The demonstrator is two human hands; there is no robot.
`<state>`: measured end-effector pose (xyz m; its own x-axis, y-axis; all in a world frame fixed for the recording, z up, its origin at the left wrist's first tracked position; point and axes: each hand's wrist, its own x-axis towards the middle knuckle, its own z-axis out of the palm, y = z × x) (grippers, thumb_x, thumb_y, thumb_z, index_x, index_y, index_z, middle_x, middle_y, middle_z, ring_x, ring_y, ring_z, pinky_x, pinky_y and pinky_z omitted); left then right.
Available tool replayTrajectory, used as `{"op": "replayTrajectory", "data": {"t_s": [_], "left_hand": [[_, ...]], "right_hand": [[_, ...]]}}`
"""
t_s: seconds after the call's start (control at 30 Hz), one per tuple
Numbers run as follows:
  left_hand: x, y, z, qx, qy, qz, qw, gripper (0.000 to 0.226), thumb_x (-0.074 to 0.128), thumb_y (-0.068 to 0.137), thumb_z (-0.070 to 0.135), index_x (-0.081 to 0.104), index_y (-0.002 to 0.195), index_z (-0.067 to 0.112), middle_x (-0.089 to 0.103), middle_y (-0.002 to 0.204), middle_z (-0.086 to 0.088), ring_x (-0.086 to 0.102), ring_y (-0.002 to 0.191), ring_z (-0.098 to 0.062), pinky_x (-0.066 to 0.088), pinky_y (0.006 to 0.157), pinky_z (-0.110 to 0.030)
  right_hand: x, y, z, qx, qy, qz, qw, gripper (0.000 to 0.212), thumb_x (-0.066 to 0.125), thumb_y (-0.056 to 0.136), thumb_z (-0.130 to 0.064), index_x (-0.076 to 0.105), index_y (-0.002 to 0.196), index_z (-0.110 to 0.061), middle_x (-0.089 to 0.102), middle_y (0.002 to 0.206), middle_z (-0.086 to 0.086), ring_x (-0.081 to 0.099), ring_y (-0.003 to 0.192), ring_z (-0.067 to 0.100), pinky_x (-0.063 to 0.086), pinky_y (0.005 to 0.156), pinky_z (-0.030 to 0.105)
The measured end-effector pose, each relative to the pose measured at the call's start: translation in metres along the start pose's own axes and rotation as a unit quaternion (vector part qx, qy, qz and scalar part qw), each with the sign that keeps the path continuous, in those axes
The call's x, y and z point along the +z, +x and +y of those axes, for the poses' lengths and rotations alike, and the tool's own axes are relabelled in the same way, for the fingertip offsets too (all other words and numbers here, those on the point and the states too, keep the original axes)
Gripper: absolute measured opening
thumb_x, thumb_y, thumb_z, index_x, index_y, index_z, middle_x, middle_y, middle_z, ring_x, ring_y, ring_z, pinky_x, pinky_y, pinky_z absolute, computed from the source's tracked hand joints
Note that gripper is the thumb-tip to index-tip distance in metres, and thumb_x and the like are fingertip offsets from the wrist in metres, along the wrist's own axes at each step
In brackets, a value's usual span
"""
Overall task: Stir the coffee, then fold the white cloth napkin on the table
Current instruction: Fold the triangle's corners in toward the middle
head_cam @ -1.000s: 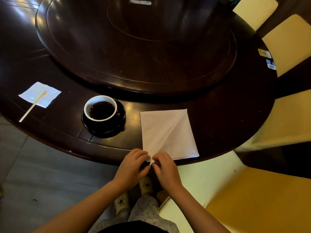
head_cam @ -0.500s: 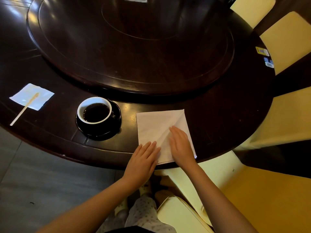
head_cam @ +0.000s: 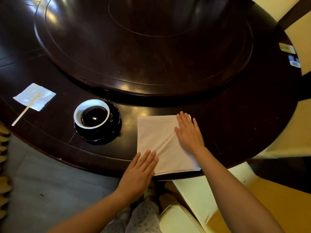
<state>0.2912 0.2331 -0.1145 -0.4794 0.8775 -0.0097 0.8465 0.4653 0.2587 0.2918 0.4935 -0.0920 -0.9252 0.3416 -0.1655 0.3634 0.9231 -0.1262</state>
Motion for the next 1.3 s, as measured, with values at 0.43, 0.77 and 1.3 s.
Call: {"op": "replayTrajectory", "data": {"t_s": [0.43, 0.77, 1.3], "left_hand": [[0.000, -0.001, 0.001, -0.001, 0.011, 0.004, 1.000, 0.047, 0.019, 0.101, 0.033, 0.026, 0.145, 0.017, 0.025, 0.152, -0.003, 0.015, 0.142, -0.020, 0.009, 0.116, -0.040], [-0.010, 0.006, 0.004, -0.015, -0.061, 0.025, 0.998, 0.046, 0.021, 0.100, 0.034, 0.051, 0.130, 0.013, 0.041, 0.143, -0.005, 0.027, 0.137, -0.019, 0.011, 0.116, -0.035], [-0.005, 0.002, 0.000, -0.002, -0.083, 0.025, 0.996, 0.047, 0.013, 0.101, 0.026, 0.043, 0.134, 0.010, 0.034, 0.146, -0.008, 0.019, 0.141, -0.020, 0.009, 0.117, -0.034]], "right_hand": [[-0.013, 0.022, 0.033, 0.132, -0.007, 0.011, 0.991, 0.057, 0.010, 0.098, -0.041, 0.001, 0.148, -0.015, 0.001, 0.159, 0.002, -0.005, 0.145, 0.016, -0.002, 0.119, 0.042], [0.018, -0.078, -0.028, 0.006, 0.025, -0.008, 1.000, 0.070, -0.012, 0.087, -0.054, -0.004, 0.146, -0.017, -0.005, 0.155, -0.001, -0.009, 0.143, 0.016, -0.013, 0.115, 0.033], [0.010, -0.088, -0.022, -0.016, -0.036, -0.001, 0.999, 0.062, 0.003, 0.097, -0.046, 0.017, 0.146, -0.011, 0.023, 0.154, 0.008, 0.021, 0.142, 0.025, 0.008, 0.115, 0.043]]}}
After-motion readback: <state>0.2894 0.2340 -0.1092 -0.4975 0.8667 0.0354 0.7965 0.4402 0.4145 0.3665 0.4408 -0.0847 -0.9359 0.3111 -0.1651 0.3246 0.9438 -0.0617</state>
